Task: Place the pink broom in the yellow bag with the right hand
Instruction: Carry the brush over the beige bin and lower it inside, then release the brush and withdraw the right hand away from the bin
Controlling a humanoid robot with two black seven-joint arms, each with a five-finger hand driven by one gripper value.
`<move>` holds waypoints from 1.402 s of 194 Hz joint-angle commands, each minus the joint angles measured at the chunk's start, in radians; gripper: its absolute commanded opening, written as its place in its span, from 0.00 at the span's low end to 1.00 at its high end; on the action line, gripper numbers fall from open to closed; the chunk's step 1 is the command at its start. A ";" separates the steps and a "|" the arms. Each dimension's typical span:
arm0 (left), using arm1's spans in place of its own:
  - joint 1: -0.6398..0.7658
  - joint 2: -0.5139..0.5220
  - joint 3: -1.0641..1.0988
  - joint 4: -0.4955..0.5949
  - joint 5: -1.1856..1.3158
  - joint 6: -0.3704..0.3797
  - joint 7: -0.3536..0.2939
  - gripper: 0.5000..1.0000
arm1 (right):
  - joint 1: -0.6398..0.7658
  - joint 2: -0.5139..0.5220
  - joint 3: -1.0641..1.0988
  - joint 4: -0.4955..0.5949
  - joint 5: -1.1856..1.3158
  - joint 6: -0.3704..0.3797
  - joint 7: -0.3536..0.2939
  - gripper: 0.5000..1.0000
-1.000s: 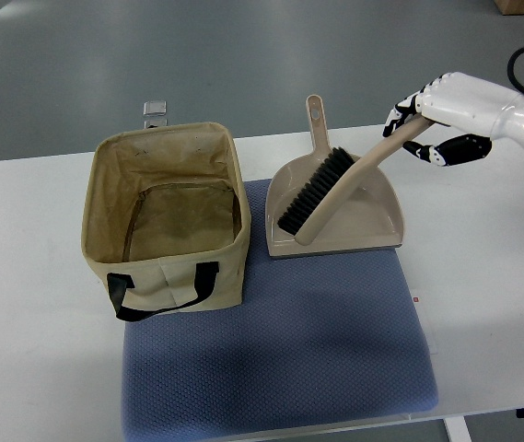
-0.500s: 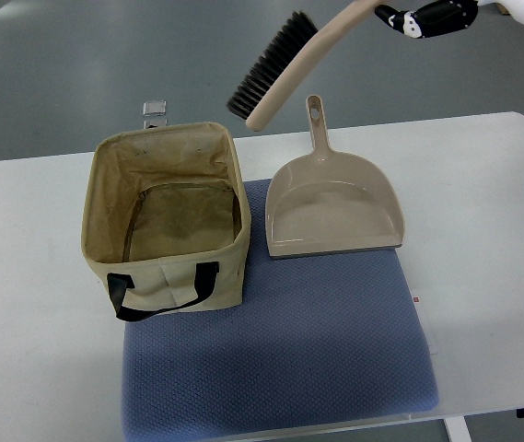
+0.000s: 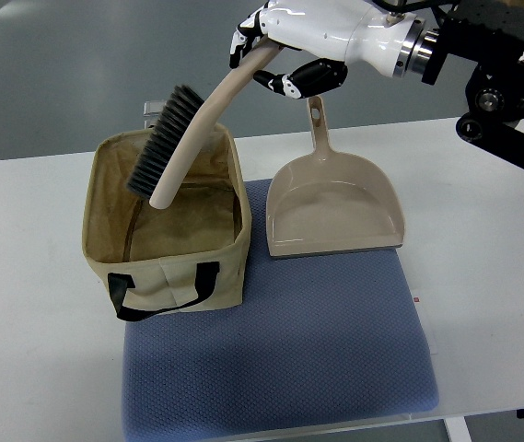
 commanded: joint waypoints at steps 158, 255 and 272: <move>0.000 0.000 0.000 0.000 0.000 -0.001 0.000 1.00 | -0.407 0.014 0.561 -0.320 0.932 0.353 -0.081 0.83; 0.000 0.000 0.001 0.000 0.000 -0.001 0.000 1.00 | -0.660 0.274 0.817 -0.439 1.142 0.376 -0.160 0.83; 0.000 0.000 0.000 0.000 0.000 -0.001 0.000 1.00 | -0.674 0.280 0.827 -0.439 1.142 0.372 -0.155 0.83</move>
